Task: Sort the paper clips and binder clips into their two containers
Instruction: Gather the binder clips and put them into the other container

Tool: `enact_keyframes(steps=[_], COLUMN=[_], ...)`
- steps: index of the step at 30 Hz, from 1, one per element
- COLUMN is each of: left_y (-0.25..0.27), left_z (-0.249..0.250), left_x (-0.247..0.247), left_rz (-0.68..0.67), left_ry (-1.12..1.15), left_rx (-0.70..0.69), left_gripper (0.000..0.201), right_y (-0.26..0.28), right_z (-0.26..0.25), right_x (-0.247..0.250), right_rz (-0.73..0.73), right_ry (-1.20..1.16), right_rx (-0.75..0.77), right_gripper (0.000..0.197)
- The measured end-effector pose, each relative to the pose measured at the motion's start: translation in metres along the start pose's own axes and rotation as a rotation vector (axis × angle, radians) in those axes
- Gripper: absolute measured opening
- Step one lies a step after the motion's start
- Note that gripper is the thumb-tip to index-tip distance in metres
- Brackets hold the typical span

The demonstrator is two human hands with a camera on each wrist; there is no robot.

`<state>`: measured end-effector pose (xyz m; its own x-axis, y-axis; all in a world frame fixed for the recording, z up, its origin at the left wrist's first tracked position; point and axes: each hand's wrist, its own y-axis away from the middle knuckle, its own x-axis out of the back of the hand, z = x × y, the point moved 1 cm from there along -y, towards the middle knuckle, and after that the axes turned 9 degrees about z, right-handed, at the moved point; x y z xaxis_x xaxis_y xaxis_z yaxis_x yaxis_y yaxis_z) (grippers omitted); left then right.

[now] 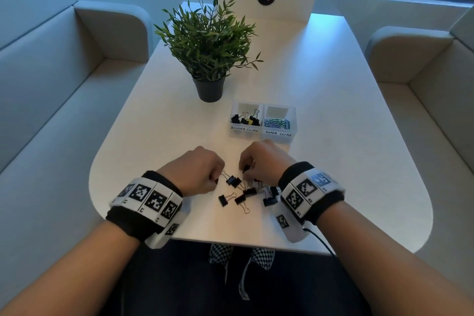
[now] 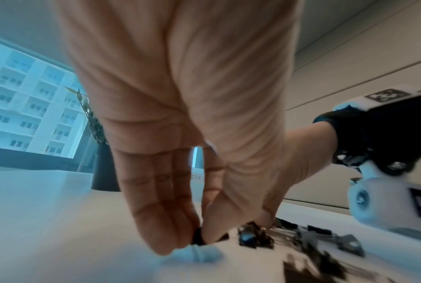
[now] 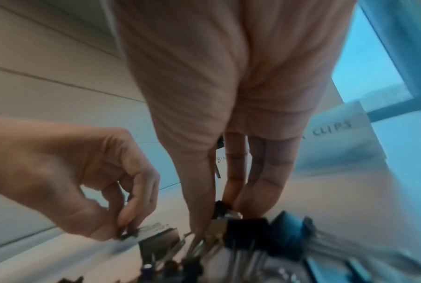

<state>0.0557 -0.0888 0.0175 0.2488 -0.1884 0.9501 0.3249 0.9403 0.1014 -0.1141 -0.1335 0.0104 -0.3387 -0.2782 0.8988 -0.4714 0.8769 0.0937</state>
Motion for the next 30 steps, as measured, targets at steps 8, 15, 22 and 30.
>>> enact_keyframes(steps=[8, 15, 22, 30], left_y=[-0.010, -0.008, -0.009, -0.062], left_z=[0.009, 0.010, 0.006, 0.017], left_x=[-0.004, -0.012, -0.010, 0.059], left_rz=[0.000, 0.063, 0.100, 0.537], left_ry=[-0.033, 0.012, 0.062, 0.172], left_rx=[0.002, 0.018, 0.052, 0.024], left_gripper=[0.014, 0.008, 0.015, 0.011], right_y=[0.005, -0.028, -0.032, 0.006], right_z=[0.006, 0.003, 0.000, 0.005], right_x=[0.007, 0.046, 0.044, 0.003], right_rz=[0.164, 0.571, 0.527, 0.056], right_ry=[-0.109, -0.257, -0.215, 0.036], right_rx=[0.042, -0.008, -0.008, 0.039], right_gripper=[0.009, 0.010, 0.032, 0.023])
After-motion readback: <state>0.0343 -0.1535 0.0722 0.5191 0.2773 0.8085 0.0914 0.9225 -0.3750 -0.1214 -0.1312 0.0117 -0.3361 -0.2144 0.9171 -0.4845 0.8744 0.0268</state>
